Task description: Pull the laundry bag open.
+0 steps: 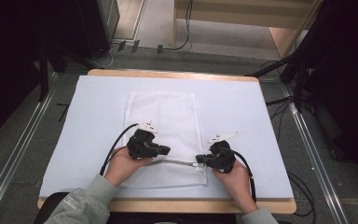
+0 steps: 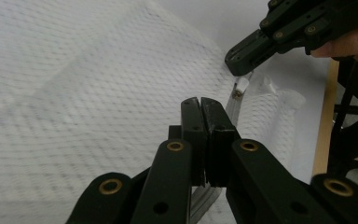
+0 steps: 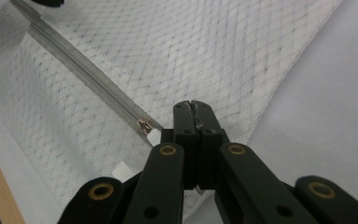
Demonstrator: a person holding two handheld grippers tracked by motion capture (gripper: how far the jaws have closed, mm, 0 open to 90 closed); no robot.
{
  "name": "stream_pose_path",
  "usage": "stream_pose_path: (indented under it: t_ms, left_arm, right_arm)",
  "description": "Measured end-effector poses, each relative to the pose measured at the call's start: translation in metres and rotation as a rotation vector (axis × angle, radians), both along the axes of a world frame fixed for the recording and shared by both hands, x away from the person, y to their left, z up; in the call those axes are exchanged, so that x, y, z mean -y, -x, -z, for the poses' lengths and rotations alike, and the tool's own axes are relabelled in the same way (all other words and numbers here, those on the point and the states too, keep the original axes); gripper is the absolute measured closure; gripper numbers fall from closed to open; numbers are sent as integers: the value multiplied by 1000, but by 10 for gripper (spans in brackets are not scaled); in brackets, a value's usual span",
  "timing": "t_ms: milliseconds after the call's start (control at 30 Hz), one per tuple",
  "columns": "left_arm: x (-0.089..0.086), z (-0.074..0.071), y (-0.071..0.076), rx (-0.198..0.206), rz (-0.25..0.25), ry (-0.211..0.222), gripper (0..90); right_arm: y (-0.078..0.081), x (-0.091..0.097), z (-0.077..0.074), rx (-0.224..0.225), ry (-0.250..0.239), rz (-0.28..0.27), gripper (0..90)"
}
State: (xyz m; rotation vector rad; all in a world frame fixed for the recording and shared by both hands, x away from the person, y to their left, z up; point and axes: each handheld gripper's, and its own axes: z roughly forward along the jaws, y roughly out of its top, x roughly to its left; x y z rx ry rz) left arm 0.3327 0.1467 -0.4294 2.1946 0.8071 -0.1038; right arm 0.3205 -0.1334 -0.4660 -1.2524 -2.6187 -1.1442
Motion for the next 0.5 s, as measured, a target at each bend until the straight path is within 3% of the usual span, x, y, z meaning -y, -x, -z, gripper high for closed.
stream_pose_path:
  t_ms: [200,367,500]
  left_arm:
    - [15,14,1,-29,43,-46,891]
    - [19,25,-1,-51,60,-53,890]
    - [23,32,-1,-57,72,-88,885]
  right_arm:
    - [2,-2,2,-4,15,-1,900]
    - [4,-1,3,0,11,-3,900]
    - [6,-1,3,0,12,-1,900]
